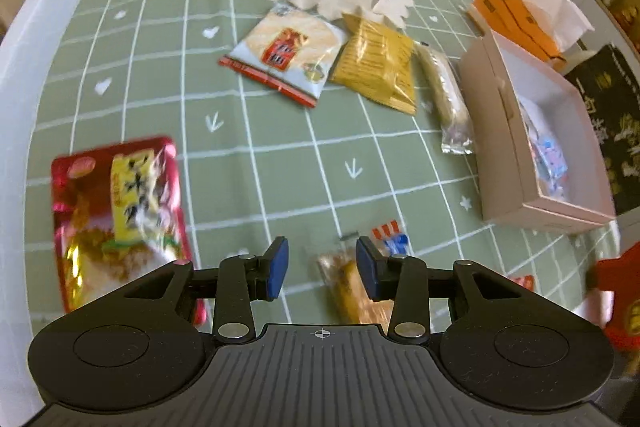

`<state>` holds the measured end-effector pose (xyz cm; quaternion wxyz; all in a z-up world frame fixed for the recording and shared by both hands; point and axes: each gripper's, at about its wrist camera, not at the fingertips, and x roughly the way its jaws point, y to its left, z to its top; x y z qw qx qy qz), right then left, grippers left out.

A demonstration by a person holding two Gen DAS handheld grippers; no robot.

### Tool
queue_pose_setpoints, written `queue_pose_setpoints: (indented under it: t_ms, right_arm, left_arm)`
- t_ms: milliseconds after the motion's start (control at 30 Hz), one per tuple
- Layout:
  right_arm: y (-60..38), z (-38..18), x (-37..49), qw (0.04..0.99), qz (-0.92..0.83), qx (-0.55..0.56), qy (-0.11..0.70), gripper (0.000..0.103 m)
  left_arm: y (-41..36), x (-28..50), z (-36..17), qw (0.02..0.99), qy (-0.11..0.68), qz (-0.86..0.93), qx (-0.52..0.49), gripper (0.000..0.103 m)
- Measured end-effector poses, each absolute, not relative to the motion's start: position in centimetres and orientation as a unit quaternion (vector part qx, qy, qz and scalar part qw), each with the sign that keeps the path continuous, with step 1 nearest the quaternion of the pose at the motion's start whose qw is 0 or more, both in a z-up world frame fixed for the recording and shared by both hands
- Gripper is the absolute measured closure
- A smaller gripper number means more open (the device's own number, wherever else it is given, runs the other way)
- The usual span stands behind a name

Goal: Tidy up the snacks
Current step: 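Grasp the round cake packet with the left tool while the right holds the egg pouch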

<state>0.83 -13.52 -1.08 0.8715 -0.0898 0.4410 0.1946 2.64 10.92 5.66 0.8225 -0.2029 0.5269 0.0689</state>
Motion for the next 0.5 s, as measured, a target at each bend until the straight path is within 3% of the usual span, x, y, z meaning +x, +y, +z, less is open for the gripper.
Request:
queue_pose_setpoints:
  t_ms: [233,433,500]
  right_arm:
    - [-13.5,-1.6,0.2,0.887,0.192,-0.080,0.411,0.000]
    - [-13.9,-2.0,-0.8,0.900,0.193,-0.075,0.384,0.000]
    - [-13.9,-2.0,-0.9,0.901,0.192,-0.073,0.381,0.000]
  left_arm:
    - [7.4,3.0,4.8,0.813,0.551,0.051,-0.182,0.061]
    - [4.7,4.1,4.1,0.828,0.549,0.052,-0.099,0.027]
    - [4.8,4.2,3.7,0.823,0.557,0.055,-0.096,0.024]
